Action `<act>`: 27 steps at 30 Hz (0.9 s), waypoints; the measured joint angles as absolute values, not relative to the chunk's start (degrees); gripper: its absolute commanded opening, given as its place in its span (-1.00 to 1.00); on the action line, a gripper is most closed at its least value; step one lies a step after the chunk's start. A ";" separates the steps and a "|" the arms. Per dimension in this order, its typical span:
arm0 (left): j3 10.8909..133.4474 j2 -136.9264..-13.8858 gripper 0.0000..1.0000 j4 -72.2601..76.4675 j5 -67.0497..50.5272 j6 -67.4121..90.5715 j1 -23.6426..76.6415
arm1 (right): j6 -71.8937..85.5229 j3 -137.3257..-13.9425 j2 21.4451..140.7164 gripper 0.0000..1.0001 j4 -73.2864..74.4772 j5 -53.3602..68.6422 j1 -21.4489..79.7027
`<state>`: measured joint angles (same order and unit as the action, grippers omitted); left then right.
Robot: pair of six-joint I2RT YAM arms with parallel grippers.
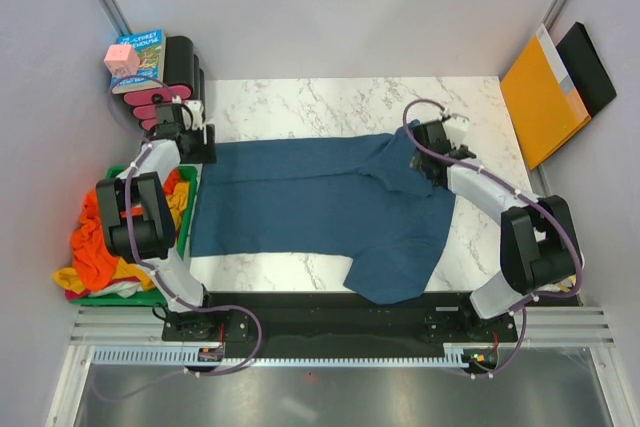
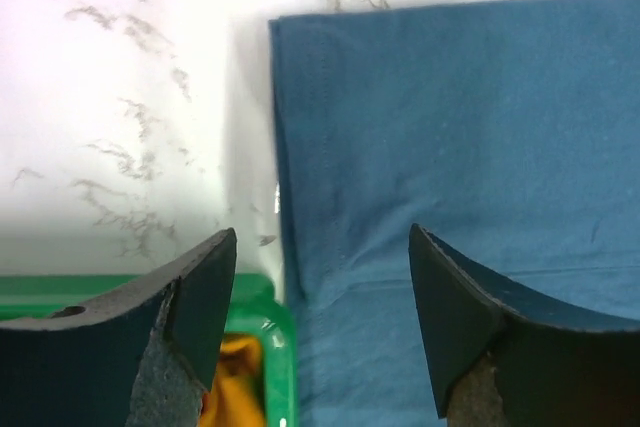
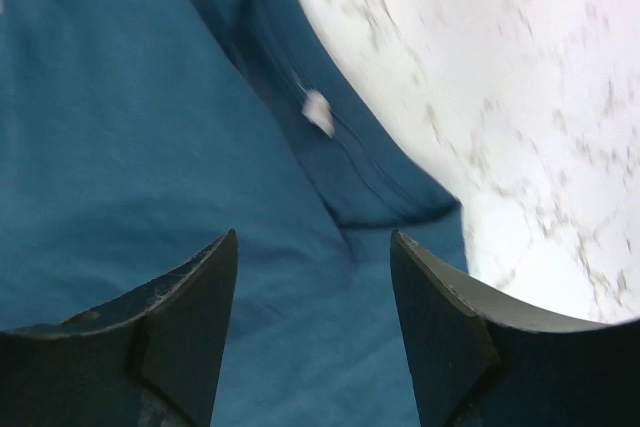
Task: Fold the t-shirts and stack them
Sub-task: Fold the flattened tshirt in 1/3 of the way
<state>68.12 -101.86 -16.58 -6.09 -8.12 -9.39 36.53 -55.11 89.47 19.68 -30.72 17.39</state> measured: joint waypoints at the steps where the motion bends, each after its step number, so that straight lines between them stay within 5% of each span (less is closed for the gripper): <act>1: 68.97 -101.86 0.49 -17.41 -6.15 -8.03 -9.58 | 35.90 -57.47 89.95 0.41 20.08 -30.76 17.39; 2: 70.57 -101.86 0.37 -18.39 -6.22 -7.88 -9.78 | 35.20 -60.12 90.61 0.37 20.23 -30.76 17.39; 3: 71.88 -101.86 0.29 -18.94 -6.31 -7.73 -9.91 | 34.61 -62.89 91.35 0.03 20.12 -30.76 17.39; 6: 79.81 -103.18 -0.51 -21.23 -6.68 -6.28 -9.87 | 32.77 -70.98 94.83 -1.00 18.90 -30.46 17.39; 7: 82.19 -103.92 -0.95 -21.19 -6.81 -5.80 -9.76 | 32.47 -73.23 96.47 -1.00 18.20 -30.15 17.39; 18: 92.20 -119.57 -0.96 -24.84 -7.64 -5.23 -5.10 | 33.01 -83.15 119.35 -1.00 19.20 -24.91 17.39; 27: 97.41 -126.63 -0.96 -28.75 -7.51 -5.39 -3.09 | 33.67 -94.39 126.87 -1.00 21.93 -24.82 16.27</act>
<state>97.41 -126.63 -28.75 -7.51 -5.39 -3.09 33.67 -94.39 126.87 21.93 -24.82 16.27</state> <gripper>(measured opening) 0.025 0.006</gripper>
